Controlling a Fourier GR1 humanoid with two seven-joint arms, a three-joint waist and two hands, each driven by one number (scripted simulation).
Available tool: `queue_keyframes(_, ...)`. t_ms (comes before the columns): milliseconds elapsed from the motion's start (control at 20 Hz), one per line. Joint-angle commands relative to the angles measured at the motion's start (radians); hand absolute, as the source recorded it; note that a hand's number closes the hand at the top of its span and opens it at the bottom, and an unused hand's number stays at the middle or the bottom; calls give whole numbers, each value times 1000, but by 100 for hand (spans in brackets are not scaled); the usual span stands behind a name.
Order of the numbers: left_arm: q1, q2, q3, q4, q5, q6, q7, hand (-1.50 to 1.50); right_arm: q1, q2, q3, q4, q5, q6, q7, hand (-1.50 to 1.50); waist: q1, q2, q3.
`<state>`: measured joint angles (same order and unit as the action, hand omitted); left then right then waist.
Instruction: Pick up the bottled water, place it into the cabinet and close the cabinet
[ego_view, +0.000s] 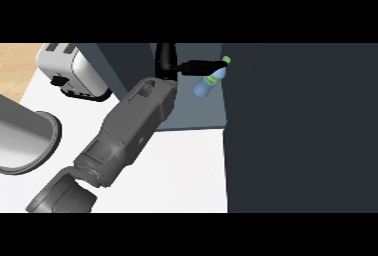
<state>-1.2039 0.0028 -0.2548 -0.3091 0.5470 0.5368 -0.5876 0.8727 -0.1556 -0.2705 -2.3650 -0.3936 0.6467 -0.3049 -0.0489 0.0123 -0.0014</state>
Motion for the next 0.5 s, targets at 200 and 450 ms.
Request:
queue_keyframes(200, 119, -3, -34, -163, 67, -132, -28, -150, 40, 7, 10, -160, -45, -30, 86, -150, 25, -12, 0)
queue_keyframes(450, 233, -3, -120, -347, 60, -113, 57, -150, 75, 5, -24, -146, -74, -3, 55, -150, 50, -23, 0)
